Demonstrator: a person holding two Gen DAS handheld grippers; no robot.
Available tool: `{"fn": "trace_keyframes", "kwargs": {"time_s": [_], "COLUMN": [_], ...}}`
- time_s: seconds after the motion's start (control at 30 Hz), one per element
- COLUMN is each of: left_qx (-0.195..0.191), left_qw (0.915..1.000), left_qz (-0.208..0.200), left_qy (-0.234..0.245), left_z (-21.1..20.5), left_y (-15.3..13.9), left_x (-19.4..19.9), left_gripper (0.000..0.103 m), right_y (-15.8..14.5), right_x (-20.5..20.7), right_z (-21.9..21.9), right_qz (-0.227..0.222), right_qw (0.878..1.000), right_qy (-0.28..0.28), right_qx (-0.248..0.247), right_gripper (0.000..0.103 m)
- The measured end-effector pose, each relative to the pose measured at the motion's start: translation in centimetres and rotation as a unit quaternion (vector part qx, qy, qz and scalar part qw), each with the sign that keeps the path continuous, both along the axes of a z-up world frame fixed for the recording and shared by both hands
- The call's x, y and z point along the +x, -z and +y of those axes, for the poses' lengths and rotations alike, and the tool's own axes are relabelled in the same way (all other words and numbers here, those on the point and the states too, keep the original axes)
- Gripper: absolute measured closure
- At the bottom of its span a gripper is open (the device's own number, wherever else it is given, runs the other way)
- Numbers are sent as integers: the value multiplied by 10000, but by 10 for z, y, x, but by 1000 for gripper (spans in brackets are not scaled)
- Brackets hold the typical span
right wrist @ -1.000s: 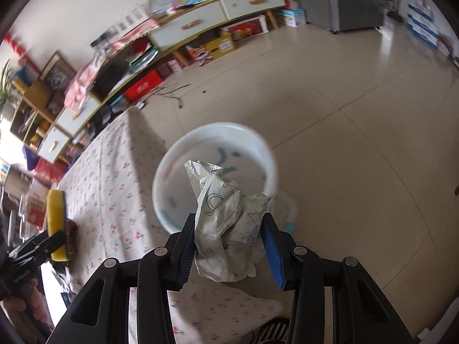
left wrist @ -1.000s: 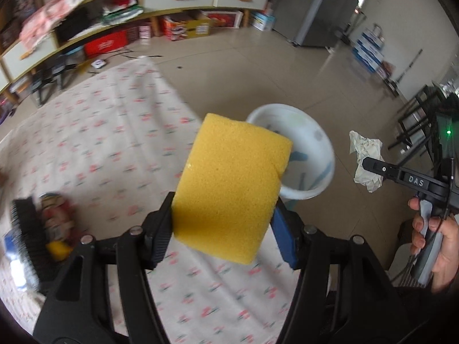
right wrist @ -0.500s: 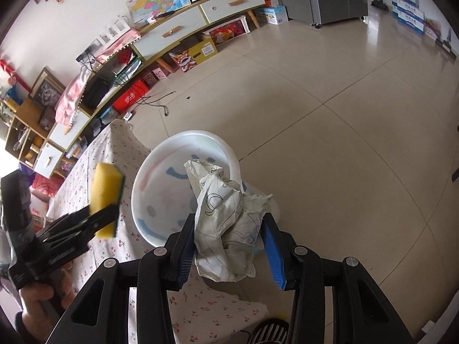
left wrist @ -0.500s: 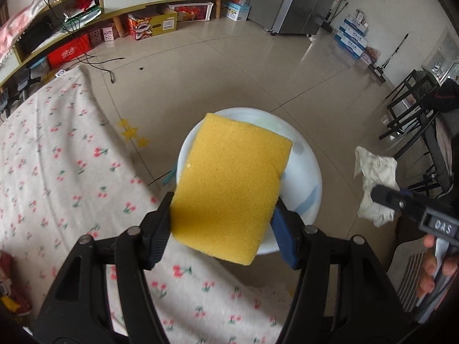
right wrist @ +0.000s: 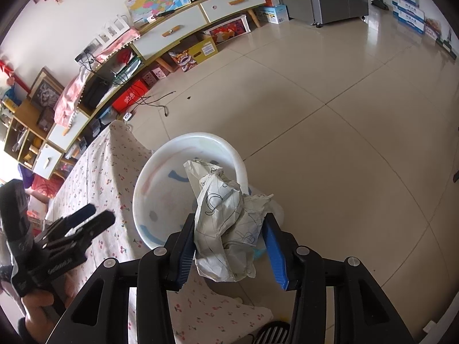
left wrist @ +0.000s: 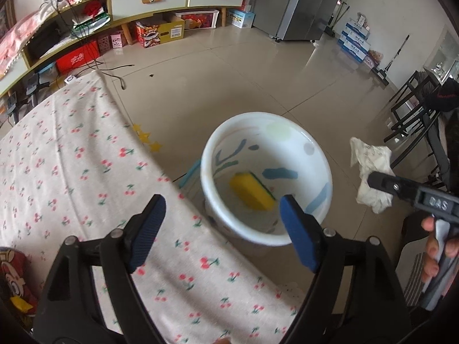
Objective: Collect trash
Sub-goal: 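Carry both items over the white bin and open the left tool, dropping the sponge, then open the right tool to drop the paper into the bin while the left tool returns to the table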
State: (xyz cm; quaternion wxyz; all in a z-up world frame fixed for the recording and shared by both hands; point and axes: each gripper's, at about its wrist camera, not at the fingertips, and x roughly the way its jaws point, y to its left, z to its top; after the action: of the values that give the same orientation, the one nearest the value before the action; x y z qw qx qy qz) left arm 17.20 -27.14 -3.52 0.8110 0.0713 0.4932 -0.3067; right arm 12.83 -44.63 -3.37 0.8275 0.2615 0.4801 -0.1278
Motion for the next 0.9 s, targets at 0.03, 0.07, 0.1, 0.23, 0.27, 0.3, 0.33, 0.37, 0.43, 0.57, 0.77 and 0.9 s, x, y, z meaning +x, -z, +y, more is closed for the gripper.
{"fn": "trace_keyframes", "kwargs": {"time_s": [0.03,0.07,0.1,0.23,0.27,0.3,0.33,0.37,0.43,0.57,0.77,0.9], "left_qx": [2,-3,-6,82,100,117,132,141,194,239,166,148], "left_qw": [10000,10000,9999,9996,9994,9992,9990,9989,9986,9981,9975,9974], "left_qz": [5,5,1,-109,-148,-187,-219,-251,-290,-349,-411,-292], "left_qy": [-35,-75,-101,-265,-297,-332,-355,-375,-389,-454,-553,-645], "left_z": [5,12,15,35,40,45,50,55,64,83,115,140], "left_y": [-2,-4,-4,-10,-12,-14,-15,-18,-21,-27,-38,-42], "left_x": [0,0,1,1,0,-1,-3,-4,-6,-9,-16,-18], "left_gripper": [20,19,19,12,10,9,7,7,6,6,6,6], "right_y": [0,0,0,1,1,1,1,1,-1,-6,-17,-26], "right_x": [2,5,8,20,24,26,29,31,35,40,44,44], "right_z": [1,3,5,12,15,17,19,22,25,32,42,51], "right_qz": [2,3,6,29,41,49,56,55,22,-37,-89,-104], "right_qw": [10000,10000,10000,9999,9999,9999,9998,9998,9997,9990,9980,9975], "right_qy": [-10,-25,-38,-84,-99,-110,-115,-114,-109,-64,-90,-134], "right_qx": [-4,-10,-19,-70,-91,-106,-133,-160,-216,-431,-617,-692], "right_gripper": [55,55,55,55,55,55,54,54,47,27,20,20]}}
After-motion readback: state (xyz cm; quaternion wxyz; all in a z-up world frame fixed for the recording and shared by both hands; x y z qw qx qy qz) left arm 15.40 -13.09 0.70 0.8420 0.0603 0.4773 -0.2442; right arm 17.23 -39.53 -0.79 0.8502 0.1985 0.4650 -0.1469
